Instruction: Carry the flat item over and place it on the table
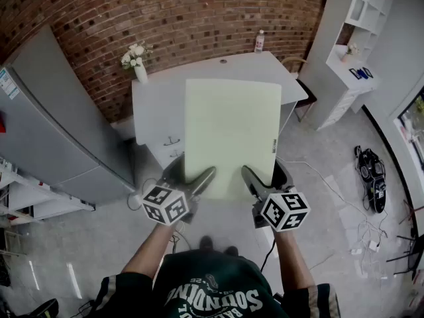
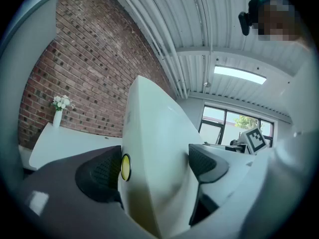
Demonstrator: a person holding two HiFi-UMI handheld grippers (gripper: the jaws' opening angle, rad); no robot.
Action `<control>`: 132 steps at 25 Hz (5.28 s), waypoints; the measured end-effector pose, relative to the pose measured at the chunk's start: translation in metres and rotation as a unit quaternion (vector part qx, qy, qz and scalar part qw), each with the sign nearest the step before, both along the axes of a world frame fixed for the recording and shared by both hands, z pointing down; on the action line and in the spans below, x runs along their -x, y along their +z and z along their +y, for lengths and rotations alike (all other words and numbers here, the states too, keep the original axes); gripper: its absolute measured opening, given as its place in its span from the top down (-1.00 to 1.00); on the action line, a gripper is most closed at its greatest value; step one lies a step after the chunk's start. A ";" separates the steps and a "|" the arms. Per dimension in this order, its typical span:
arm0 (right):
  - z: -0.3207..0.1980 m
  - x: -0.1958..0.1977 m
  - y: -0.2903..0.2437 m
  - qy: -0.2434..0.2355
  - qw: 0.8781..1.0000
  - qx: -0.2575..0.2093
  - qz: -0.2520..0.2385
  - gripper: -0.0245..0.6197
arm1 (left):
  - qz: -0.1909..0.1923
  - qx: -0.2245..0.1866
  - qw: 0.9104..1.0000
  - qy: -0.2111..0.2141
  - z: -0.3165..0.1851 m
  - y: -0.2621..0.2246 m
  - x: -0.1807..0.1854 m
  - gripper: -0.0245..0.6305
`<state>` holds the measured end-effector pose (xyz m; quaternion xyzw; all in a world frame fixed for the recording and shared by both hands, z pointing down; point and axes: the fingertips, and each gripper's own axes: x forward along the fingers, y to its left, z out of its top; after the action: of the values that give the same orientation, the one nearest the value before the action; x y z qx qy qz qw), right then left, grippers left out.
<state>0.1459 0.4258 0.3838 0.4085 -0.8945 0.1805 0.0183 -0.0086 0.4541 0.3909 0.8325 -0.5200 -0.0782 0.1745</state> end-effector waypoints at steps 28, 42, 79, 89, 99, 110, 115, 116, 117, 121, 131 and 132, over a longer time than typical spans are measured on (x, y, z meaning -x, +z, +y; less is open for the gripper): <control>-0.010 0.019 0.005 0.022 1.000 0.001 0.010 -0.36 | 0.010 0.005 1.000 0.019 -0.016 0.008 0.020 -0.36; -0.016 0.026 0.008 0.070 0.997 0.001 0.012 -0.36 | 0.012 0.006 0.998 0.065 -0.036 0.011 0.029 -0.36; -0.159 -0.019 0.022 0.054 0.998 0.018 0.013 -0.35 | 0.013 0.026 0.998 0.051 -0.175 0.025 -0.016 -0.36; -0.235 -0.038 0.016 0.019 1.000 0.021 0.009 -0.34 | 0.011 0.031 0.999 0.016 -0.239 0.019 -0.036 -0.35; -0.286 -0.069 0.021 -0.014 1.000 0.027 0.004 -0.34 | 0.006 0.038 0.999 -0.017 -0.279 0.021 -0.068 -0.35; -0.313 -0.094 0.029 -0.043 0.999 0.031 0.005 -0.33 | 0.009 0.044 0.998 -0.045 -0.297 0.029 -0.097 -0.35; -0.320 -0.096 0.027 -0.049 0.998 0.029 0.004 -0.33 | 0.007 0.042 0.998 -0.052 -0.302 0.027 -0.098 -0.35; -0.321 -0.095 0.027 -0.051 0.998 0.028 0.005 -0.33 | 0.008 0.041 0.998 -0.053 -0.304 0.027 -0.098 -0.35; -0.323 -0.095 0.026 -0.052 0.998 0.028 0.006 -0.33 | 0.009 0.041 0.998 -0.055 -0.305 0.027 -0.097 -0.35; -0.332 -0.092 0.026 -0.057 0.998 0.025 0.008 -0.33 | 0.012 0.038 0.997 -0.059 -0.313 0.028 -0.095 -0.35; -0.379 -0.054 0.031 -0.084 0.996 0.018 0.015 -0.32 | 0.020 0.031 0.996 -0.086 -0.351 0.035 -0.059 -0.35; -0.385 -0.048 0.032 -0.087 0.996 0.019 0.016 -0.32 | 0.020 0.032 0.995 -0.089 -0.356 0.036 -0.054 -0.35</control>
<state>0.1937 0.0413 0.4157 0.3318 -0.9226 0.1886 0.0555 0.0454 0.0980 0.4269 0.7753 -0.5904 -0.0938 0.2039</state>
